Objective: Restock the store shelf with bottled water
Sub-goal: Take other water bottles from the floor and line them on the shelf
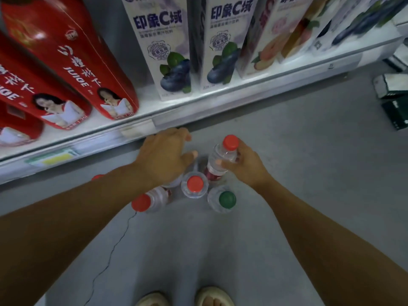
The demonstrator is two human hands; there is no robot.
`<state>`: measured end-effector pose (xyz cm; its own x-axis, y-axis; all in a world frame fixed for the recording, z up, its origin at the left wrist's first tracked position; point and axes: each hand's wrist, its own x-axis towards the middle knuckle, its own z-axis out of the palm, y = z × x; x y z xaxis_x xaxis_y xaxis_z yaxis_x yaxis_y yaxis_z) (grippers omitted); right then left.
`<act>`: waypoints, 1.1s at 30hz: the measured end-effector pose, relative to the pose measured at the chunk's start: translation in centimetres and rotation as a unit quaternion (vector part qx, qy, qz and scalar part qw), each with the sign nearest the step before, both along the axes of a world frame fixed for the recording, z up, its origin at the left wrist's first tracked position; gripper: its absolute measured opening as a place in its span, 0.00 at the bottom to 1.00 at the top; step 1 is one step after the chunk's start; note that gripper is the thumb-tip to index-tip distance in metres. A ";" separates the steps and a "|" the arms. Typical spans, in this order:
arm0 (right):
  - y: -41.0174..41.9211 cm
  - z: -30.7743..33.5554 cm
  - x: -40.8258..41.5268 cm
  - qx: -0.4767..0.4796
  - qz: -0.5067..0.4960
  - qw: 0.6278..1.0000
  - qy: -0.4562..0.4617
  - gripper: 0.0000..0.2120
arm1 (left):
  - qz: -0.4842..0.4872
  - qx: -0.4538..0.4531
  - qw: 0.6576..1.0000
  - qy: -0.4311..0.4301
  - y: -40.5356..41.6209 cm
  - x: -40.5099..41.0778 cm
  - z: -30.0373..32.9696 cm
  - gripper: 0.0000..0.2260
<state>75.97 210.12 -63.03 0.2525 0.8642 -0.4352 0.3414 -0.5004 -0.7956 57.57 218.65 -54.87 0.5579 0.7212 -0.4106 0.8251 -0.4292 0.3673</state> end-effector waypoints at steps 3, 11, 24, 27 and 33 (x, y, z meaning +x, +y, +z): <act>0.8 -0.9 1.6 -0.002 -0.098 0.995 0.027 0.18 | -0.005 -0.001 1.000 -0.001 0.7 0.2 0.0 0.18; -0.2 5.3 3.9 0.036 -0.184 0.982 0.033 0.13 | -0.006 -0.020 1.000 -0.005 0.9 1.2 5.2 0.19; 0.1 35.7 3.7 0.107 -0.232 0.966 0.047 0.24 | -0.038 -0.075 0.993 -0.085 -2.1 2.9 30.3 0.32; 0.8 43.2 3.4 0.115 -0.222 0.968 0.014 0.21 | -0.001 -0.113 0.983 -0.146 -1.9 2.9 36.8 0.28; 2.7 57.8 1.6 0.135 -0.169 0.974 -0.061 0.18 | 0.071 -0.170 0.954 -0.237 -1.0 2.9 49.2 0.24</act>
